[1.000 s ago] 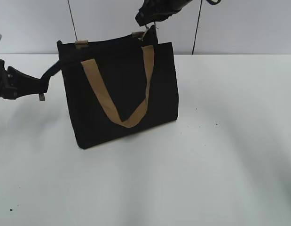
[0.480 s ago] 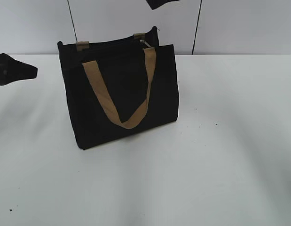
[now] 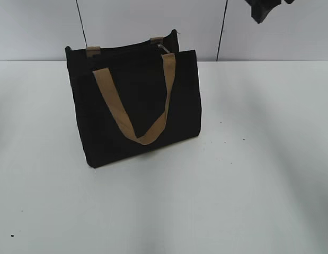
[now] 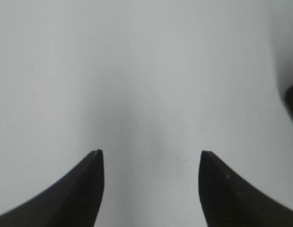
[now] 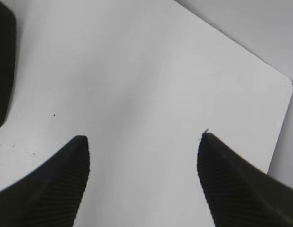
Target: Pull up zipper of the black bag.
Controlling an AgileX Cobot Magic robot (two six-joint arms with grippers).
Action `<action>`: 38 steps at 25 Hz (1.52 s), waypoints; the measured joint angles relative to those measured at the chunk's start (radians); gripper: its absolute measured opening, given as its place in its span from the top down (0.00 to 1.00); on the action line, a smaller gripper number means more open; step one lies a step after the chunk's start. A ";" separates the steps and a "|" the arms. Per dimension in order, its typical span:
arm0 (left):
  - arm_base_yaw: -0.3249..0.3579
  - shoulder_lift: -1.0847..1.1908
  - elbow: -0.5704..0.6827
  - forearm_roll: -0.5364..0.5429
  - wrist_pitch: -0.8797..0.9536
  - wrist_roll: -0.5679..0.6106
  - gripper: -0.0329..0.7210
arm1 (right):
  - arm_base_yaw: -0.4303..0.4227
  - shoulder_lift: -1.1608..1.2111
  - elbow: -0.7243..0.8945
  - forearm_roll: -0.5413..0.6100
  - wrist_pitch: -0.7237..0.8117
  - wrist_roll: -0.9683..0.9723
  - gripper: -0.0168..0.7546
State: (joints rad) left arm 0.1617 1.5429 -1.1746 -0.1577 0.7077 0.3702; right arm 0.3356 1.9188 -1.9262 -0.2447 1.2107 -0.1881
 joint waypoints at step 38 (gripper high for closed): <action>0.003 -1.364 0.620 -0.041 0.404 -0.108 0.34 | -0.214 -1.587 1.429 0.307 -0.120 0.058 0.27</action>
State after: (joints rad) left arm 0.1647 0.1788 -0.5546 -0.1987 1.1114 0.2627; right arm 0.1212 0.3317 -0.4971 0.0628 1.0907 -0.1306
